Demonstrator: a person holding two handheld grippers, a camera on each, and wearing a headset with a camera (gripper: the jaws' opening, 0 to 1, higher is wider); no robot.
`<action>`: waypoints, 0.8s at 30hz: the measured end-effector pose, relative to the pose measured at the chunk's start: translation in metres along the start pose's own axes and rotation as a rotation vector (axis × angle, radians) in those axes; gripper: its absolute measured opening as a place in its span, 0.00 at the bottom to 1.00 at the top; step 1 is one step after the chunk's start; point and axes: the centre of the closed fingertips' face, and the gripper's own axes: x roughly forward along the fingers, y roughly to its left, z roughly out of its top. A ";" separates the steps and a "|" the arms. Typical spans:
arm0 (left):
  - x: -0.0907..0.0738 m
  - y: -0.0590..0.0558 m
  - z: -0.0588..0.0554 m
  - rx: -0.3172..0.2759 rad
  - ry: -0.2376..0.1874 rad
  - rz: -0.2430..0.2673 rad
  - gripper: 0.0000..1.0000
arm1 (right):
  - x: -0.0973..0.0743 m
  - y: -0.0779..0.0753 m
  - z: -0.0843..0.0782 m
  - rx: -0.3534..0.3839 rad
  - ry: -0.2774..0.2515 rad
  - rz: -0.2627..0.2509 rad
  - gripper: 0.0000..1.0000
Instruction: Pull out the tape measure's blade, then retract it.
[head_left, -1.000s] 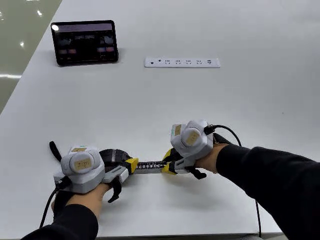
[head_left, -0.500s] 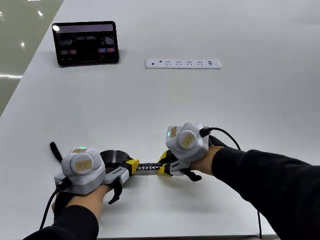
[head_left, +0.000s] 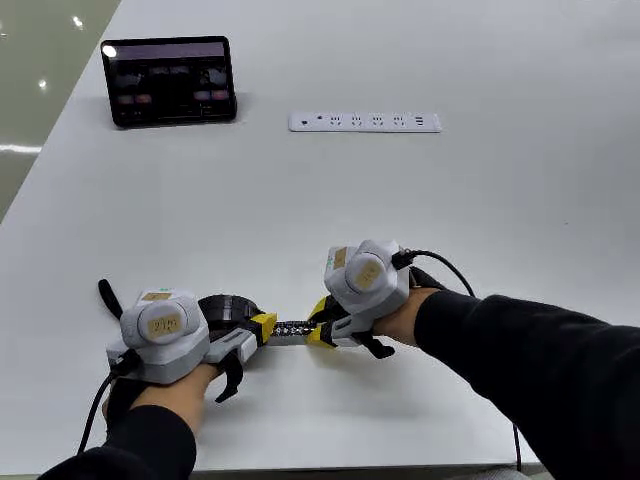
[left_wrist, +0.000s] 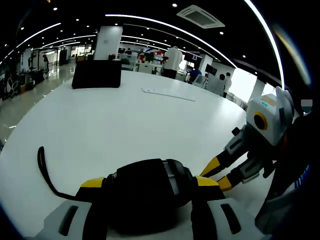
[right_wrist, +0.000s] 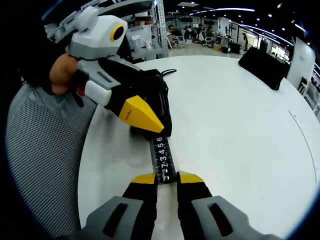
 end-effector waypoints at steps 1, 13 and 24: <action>0.000 0.000 0.000 0.000 0.000 -0.001 0.63 | 0.001 0.000 0.001 0.000 -0.001 0.000 0.10; -0.001 0.001 0.000 -0.003 -0.001 -0.003 0.63 | 0.006 0.003 0.006 -0.001 -0.014 0.003 0.10; -0.001 0.001 -0.001 -0.009 0.000 -0.008 0.63 | 0.010 0.004 0.010 -0.002 -0.029 0.006 0.10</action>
